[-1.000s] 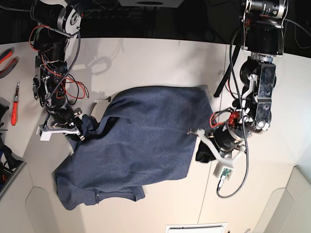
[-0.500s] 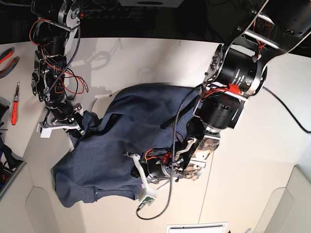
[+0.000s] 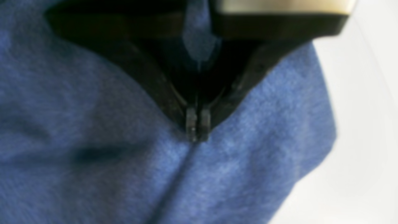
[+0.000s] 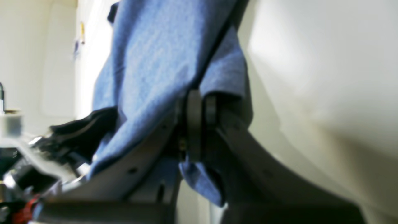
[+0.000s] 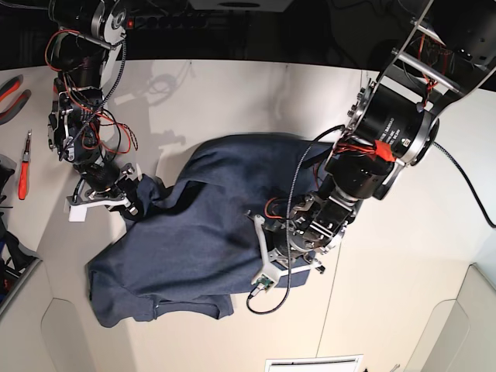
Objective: Layout the t-shirt on the table in an organized manner, then fold the t-shirt properly
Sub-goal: 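Stretch the shirt between both grippers, pulling them apart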
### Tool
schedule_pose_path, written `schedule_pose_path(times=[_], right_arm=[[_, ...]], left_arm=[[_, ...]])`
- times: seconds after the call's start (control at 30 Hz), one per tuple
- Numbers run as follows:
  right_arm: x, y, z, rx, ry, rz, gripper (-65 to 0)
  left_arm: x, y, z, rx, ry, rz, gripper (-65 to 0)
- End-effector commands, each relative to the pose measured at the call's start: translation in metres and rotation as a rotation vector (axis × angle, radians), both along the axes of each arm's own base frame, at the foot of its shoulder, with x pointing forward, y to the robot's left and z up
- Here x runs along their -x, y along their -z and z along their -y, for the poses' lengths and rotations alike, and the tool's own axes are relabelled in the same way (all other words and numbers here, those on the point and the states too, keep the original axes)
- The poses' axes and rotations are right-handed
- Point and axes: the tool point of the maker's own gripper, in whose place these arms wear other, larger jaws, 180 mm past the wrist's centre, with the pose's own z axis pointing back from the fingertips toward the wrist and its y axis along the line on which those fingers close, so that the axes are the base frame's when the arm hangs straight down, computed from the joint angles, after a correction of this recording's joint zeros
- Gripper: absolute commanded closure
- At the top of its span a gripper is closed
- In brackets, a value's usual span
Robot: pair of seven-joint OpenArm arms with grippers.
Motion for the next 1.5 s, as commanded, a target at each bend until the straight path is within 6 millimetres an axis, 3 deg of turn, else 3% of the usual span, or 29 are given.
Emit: schedule_pose_path(times=[0.0,0.23,0.37,0.6,0.77,0.9,1.0,1.13,1.23,1.27,1.47], right_arm=[[-0.010,-0.015,0.000,-0.010,-0.011,0.045,0.0],[-0.003,-0.033,0.011,0.048,-0.036,0.086,0.0],[0.011,-0.043,0.029,0.118,-0.033,0.117,0.0],[0.046,-0.045,0.044,0.175,-0.038,0.118,0.0],[0.085,-0.034,0.035,0.092,-0.055,0.058,0.0],[0.108,-0.042,0.037,0.003,-0.021,0.064,0.0],[0.117,-0.065,0.038,-0.023,-0.034,0.139,0.0],[0.108,-0.109,0.039,0.006,-0.045,0.269,-1.0],[0.097,-0.142,0.034,0.077,-0.072,0.365,-24.9],[0.095,-0.149,0.033,0.123,-0.086,0.379,-28.6],[0.090,-0.196,0.025,0.232,-0.117,0.504,-28.9]], left_arm=[[-0.009,-0.005,-0.027,-0.063,-0.043,0.022,0.0],[-0.011,-0.006,-0.139,-0.250,-0.211,0.076,0.0],[-0.011,-0.012,-0.170,-0.277,-0.236,0.097,0.0],[-0.016,-0.019,-0.163,-0.256,-0.226,0.133,0.0],[-0.024,-0.033,-0.171,-0.322,-0.351,0.197,0.0],[-0.027,-0.036,-0.169,-0.287,-0.401,0.191,0.0],[-0.027,-0.032,-0.163,-0.230,-0.394,0.165,0.0],[-0.025,-0.028,-0.156,-0.186,-0.372,0.136,0.0],[-0.025,-0.027,-0.157,-0.174,-0.384,0.131,0.0],[-0.024,-0.027,-0.157,-0.175,-0.385,0.128,0.0],[-0.021,-0.023,-0.157,-0.177,-0.385,0.118,0.0]])
